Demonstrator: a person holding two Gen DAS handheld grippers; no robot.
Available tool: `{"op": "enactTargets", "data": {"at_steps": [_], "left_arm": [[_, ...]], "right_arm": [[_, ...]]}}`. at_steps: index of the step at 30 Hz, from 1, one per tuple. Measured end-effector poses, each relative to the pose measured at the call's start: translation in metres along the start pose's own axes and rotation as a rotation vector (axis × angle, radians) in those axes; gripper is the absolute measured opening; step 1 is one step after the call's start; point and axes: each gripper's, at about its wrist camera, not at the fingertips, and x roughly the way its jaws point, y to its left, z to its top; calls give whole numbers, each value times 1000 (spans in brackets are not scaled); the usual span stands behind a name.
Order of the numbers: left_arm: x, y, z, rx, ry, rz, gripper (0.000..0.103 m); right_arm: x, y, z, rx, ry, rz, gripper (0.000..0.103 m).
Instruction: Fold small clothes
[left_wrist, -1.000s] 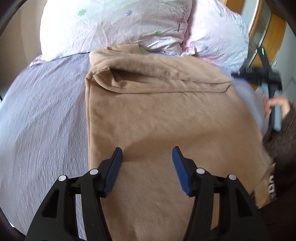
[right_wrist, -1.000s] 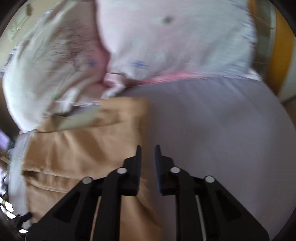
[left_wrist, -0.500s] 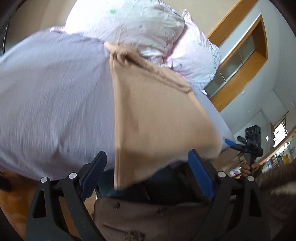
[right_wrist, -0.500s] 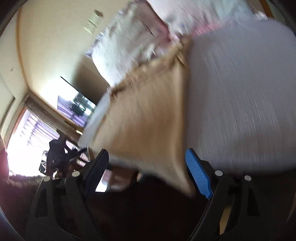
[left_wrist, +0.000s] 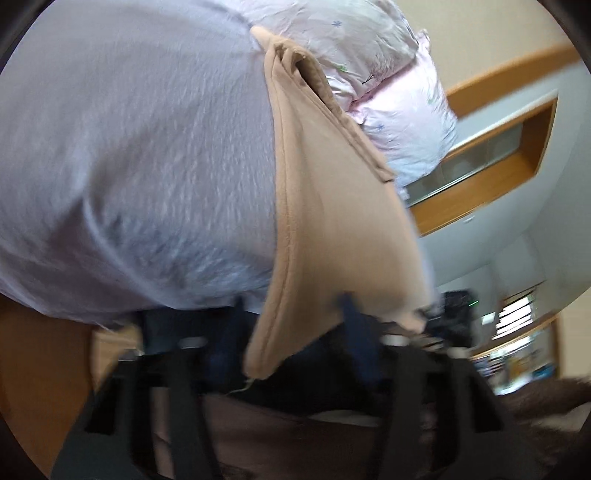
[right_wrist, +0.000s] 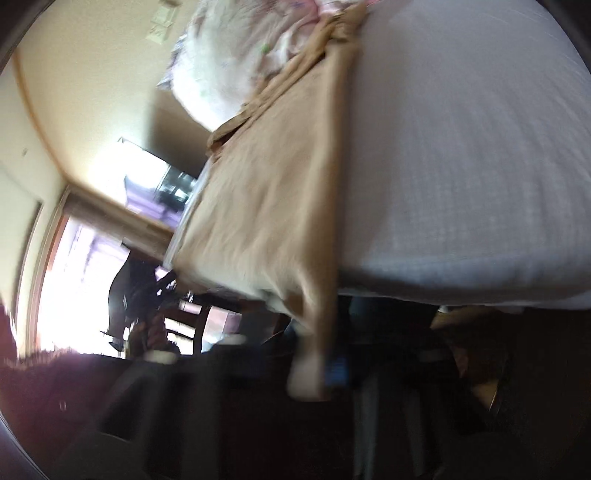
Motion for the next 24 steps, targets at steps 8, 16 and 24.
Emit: {"op": "enactTargets", "data": {"at_steps": [8, 16, 24], "left_arm": [[-38, -52, 48, 49, -44, -101, 6], [-5, -81, 219, 132, -214, 3, 6], [101, -14, 329, -75, -176, 164, 6]], "right_arm": [[-54, 66, 64, -219, -228, 93, 7], [-27, 70, 232, -143, -437, 42, 7], [66, -44, 343, 288, -408, -188, 7]]}}
